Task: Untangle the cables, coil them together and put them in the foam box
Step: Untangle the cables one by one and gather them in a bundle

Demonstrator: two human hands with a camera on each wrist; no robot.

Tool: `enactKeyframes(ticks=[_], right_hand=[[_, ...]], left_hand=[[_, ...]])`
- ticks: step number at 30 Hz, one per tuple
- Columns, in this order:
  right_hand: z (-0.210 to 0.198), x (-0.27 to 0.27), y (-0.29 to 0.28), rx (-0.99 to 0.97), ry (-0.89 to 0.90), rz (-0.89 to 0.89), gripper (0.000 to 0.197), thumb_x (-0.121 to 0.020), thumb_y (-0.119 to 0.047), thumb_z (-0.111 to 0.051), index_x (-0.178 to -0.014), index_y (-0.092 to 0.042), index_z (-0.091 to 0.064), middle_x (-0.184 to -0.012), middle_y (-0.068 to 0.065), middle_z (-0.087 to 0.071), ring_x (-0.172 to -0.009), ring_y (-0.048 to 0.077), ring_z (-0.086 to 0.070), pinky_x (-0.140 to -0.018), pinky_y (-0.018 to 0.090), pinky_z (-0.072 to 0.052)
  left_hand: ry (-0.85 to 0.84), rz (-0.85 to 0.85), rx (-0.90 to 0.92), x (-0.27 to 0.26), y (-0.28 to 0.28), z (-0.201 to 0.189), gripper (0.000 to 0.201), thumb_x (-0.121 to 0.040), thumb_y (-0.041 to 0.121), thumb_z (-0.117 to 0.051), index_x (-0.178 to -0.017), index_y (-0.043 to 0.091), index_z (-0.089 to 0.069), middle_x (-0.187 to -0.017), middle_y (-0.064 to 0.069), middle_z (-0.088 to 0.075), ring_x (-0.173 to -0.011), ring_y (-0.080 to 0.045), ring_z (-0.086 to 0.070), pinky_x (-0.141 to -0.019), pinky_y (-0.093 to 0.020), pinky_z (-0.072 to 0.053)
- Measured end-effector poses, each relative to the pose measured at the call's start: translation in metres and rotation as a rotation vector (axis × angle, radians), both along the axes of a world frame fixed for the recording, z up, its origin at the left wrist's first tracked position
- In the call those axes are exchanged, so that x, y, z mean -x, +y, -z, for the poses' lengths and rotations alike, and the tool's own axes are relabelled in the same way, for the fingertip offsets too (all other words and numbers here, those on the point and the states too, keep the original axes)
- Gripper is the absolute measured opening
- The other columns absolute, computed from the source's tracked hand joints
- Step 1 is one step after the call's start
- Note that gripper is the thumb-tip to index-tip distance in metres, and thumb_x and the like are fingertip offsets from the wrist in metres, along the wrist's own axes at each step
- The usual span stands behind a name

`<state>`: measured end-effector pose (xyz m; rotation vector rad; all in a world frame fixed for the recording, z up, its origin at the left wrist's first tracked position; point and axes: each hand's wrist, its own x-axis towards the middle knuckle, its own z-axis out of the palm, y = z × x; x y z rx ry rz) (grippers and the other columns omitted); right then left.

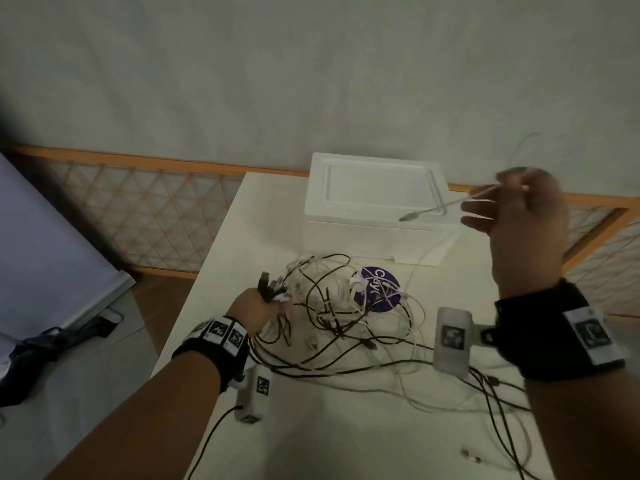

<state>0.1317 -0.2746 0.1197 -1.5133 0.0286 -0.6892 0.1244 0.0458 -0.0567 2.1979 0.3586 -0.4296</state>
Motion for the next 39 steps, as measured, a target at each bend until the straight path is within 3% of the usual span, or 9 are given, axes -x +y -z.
enactKeyframes(ticks=[4,8,12,16,20,23,28,33,39], right_hand=[[0.021,-0.014,-0.042,0.431,0.194,0.189,0.022,-0.091,-0.024,-0.041,-0.079,-0.030,-0.058,-0.084,0.002,-0.068,-0.071,0.020,-0.065,-0.059,0.031,-0.049],[0.053,-0.013,-0.080,0.492,0.616,0.512,0.056,-0.082,-0.031,-0.056,-0.128,-0.001,-0.045,-0.130,0.024,-0.051,-0.118,0.039,-0.050,-0.096,0.046,-0.043],[0.057,0.001,-0.032,0.758,0.773,0.307,0.093,-0.081,-0.031,-0.070,-0.147,0.006,-0.015,-0.148,0.030,-0.025,-0.136,0.044,-0.027,-0.112,0.047,-0.024],[0.047,0.036,0.067,0.795,0.660,-0.480,0.099,-0.081,-0.044,-0.070,-0.152,-0.012,-0.010,-0.156,0.005,-0.024,-0.135,0.016,-0.034,-0.108,0.025,-0.027],[0.060,0.058,0.133,0.723,0.505,-0.875,0.091,-0.081,-0.044,-0.070,-0.148,-0.020,-0.014,-0.109,-0.007,-0.066,-0.094,0.000,-0.061,-0.077,0.014,-0.042],[0.068,0.057,0.140,0.741,0.361,-0.788,0.046,-0.088,-0.032,-0.066,-0.125,-0.018,-0.043,-0.062,-0.004,-0.053,-0.051,0.005,-0.045,-0.053,0.023,-0.034],[0.083,0.059,0.134,0.678,0.476,-0.889,0.060,-0.075,-0.032,-0.076,-0.125,-0.023,-0.045,-0.092,0.004,-0.068,-0.079,0.015,-0.065,-0.077,0.035,-0.053],[0.085,0.069,0.140,0.594,0.556,-0.905,0.011,-0.083,-0.007,-0.059,-0.091,-0.008,-0.053,-0.065,0.001,-0.061,-0.054,0.009,-0.059,-0.059,0.030,-0.055],[0.107,0.069,0.094,1.338,0.400,-0.751,0.023,-0.091,-0.044,-0.053,-0.089,-0.021,-0.053,-0.085,-0.004,-0.054,-0.078,0.017,-0.056,-0.068,0.033,-0.043]], left_hand=[[-0.239,-0.013,0.210,0.004,-0.011,-0.026,0.025,-0.077,0.030,-0.080,-0.095,0.034,-0.063,-0.077,0.015,-0.062,-0.072,-0.005,-0.059,-0.056,-0.019,-0.042],[-0.329,-0.208,0.298,0.009,-0.008,-0.042,0.037,-0.070,0.026,-0.086,-0.091,0.032,-0.056,-0.086,0.010,-0.064,-0.076,-0.009,-0.059,-0.067,-0.028,-0.046],[-0.320,-0.255,0.313,0.009,-0.018,-0.052,0.021,-0.077,0.025,-0.080,-0.084,0.018,-0.061,-0.073,0.003,-0.060,-0.065,-0.016,-0.056,-0.067,-0.032,-0.048],[-0.398,-0.225,0.519,0.017,-0.046,-0.079,0.021,-0.085,0.028,-0.071,-0.077,0.010,-0.067,-0.062,0.003,-0.054,-0.051,-0.012,-0.046,-0.052,-0.026,-0.043],[-0.416,-0.230,0.717,0.026,-0.058,-0.110,0.036,-0.090,0.045,-0.061,-0.071,0.015,-0.068,-0.049,0.006,-0.045,-0.043,-0.010,-0.041,-0.057,-0.030,-0.041],[-0.405,-0.272,1.022,0.031,-0.050,-0.119,0.050,-0.089,0.049,-0.055,-0.048,0.021,-0.051,-0.057,-0.002,-0.038,-0.043,-0.012,-0.034,-0.056,-0.030,-0.040],[-0.349,-0.186,1.305,0.042,-0.044,-0.112,0.050,-0.084,0.056,-0.041,-0.055,0.015,-0.037,-0.067,-0.010,-0.063,-0.079,-0.025,-0.065,-0.077,-0.035,-0.050],[-0.304,-0.211,1.326,0.051,-0.059,-0.106,0.040,-0.085,0.045,-0.050,-0.060,0.015,-0.041,-0.055,-0.002,-0.046,-0.052,-0.016,-0.048,-0.063,-0.030,-0.046],[-0.257,-0.370,1.352,0.055,-0.034,-0.089,0.036,-0.086,0.033,-0.058,-0.056,0.021,-0.042,-0.047,0.008,-0.025,-0.039,-0.008,-0.025,-0.047,-0.024,-0.035]])
